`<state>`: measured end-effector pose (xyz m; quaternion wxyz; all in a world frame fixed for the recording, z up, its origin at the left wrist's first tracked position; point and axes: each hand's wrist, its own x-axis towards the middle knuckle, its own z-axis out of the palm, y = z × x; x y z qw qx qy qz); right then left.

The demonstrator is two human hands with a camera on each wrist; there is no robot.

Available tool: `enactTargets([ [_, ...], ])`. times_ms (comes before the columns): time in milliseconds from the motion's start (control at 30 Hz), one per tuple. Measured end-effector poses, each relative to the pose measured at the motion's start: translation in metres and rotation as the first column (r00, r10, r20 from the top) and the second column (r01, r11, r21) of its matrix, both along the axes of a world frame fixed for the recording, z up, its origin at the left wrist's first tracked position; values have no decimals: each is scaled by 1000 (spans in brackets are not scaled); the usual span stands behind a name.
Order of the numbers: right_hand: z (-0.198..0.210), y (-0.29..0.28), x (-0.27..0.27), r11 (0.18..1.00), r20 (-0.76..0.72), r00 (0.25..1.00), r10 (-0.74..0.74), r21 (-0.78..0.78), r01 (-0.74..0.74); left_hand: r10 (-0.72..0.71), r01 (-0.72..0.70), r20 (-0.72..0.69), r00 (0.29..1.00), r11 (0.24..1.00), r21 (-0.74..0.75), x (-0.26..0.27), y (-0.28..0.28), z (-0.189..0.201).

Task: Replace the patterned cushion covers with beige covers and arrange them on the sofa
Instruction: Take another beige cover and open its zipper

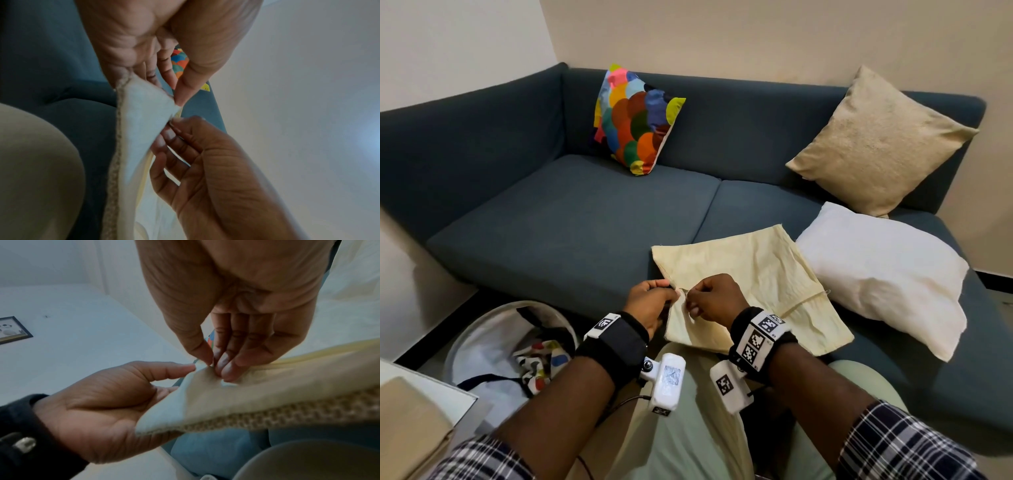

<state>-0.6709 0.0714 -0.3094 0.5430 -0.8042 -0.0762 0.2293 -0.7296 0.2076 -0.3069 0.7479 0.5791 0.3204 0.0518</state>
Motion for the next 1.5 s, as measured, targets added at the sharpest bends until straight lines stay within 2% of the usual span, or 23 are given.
enactTargets([
  [133,-2,-1,-4,998,126,992,31,-64,-23,14,-14,10,1000,999,-29,5,-5,-4],
  [267,-1,-3,-9,989,247,966,82,-137,-48,43,-43,8,999,999,5,5,-6,-14],
  [433,1,-5,-10,979,256,965,61,-202,-8,50,-52,26,998,995,85,8,-1,-18],
  [533,4,-14,-4,956,264,961,88,-292,-7,72,-76,36,997,987,142,11,6,-19],
  [633,6,-33,5,915,252,962,102,-403,8,125,-128,28,992,971,200,13,19,-24],
  [700,6,-51,11,858,270,957,107,-511,48,122,-116,2,993,938,327,13,26,-25],
  [767,6,-64,13,838,280,954,110,-542,63,49,-14,-54,997,857,515,10,25,-22],
  [800,6,-68,13,851,285,952,115,-522,54,-7,61,-88,996,776,628,8,21,-20],
  [867,8,-69,11,894,314,941,125,-447,31,-133,178,-126,983,530,829,5,7,-16],
  [933,13,-65,10,921,365,920,140,-389,14,-248,246,-175,953,293,924,0,-12,-7],
  [967,17,-63,9,928,397,905,150,-373,9,-279,280,-219,935,204,938,0,-21,-3],
  [1000,20,-61,9,931,426,891,156,-365,11,-290,307,-258,922,138,942,0,-27,2],
  [1033,22,-60,9,930,445,881,160,-367,17,-290,315,-273,917,108,943,0,-30,5],
  [1067,23,-59,9,923,451,877,167,-385,22,-290,305,-258,922,128,944,2,-29,7],
  [1167,23,-64,11,873,411,887,210,-487,19,-272,306,-221,937,327,894,5,-15,6],
  [1233,22,-75,16,835,369,903,220,-550,21,-253,328,-243,936,383,863,5,-6,3],
  [1400,23,-135,38,714,316,938,142,-689,124,-172,309,-259,950,421,853,5,19,-3],
  [1500,23,-177,51,638,283,959,22,-743,204,-200,335,-274,941,411,848,5,22,-6],
])
